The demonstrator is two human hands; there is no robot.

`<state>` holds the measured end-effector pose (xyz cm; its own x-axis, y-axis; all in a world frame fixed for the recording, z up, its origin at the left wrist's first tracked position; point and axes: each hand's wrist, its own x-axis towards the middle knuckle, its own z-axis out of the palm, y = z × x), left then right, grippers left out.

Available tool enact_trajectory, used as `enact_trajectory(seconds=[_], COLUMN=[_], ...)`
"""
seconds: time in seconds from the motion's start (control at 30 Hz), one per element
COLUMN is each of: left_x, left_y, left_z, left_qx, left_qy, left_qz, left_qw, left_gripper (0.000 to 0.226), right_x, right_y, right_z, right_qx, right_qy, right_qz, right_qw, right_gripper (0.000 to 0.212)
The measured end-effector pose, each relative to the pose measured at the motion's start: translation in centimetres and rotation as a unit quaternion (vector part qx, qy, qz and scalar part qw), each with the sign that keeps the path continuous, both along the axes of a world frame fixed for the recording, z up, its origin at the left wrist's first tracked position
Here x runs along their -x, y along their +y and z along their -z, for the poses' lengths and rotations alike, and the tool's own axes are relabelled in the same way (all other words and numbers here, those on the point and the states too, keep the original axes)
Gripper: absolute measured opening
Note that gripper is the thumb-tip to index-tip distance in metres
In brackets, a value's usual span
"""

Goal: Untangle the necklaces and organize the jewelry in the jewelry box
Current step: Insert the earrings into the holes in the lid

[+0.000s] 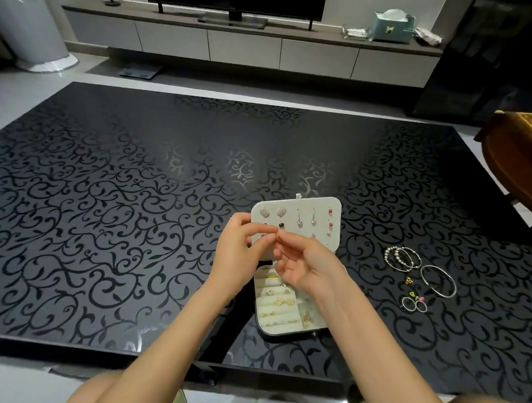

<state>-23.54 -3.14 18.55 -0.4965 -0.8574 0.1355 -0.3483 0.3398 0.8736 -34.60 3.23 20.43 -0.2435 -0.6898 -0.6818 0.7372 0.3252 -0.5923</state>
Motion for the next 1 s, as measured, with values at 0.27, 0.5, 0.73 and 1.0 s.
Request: enact_trajectory(seconds=[0.27, 0.5, 0.73, 1.0], left_x=[0.3, 0.7, 0.7, 0.7], left_y=[0.1, -0.4, -1.1, -1.6], left_z=[0.4, 0.2, -0.5, -0.9], left_qx=[0.025, 0.02, -0.035, -0.134], left_qy=[0.021, 0.03, 0.036, 0.038], left_qz=[0.025, 0.029, 0.047, 0.092], left_qw=[0.999, 0.999, 0.998, 0.986], left_gripper=[0.014, 0.015, 0.013, 0.02], right_x=[0.0, -1.1, -2.6, -3.4], right_y=[-0.2, -0.9, -1.2, -0.7], right_z=[0.3, 1.2, 2.3, 2.7], right_qx=[0.011, 0.06, 0.118, 0.149], right_qy=[-0.028, -0.249, -0.326, -0.32], right_qz=[0.005, 0.096, 0.136, 0.139], right_qw=[1.0, 0.962, 0.928, 0.925], right_gripper=[0.015, 0.025, 0.028, 0.016])
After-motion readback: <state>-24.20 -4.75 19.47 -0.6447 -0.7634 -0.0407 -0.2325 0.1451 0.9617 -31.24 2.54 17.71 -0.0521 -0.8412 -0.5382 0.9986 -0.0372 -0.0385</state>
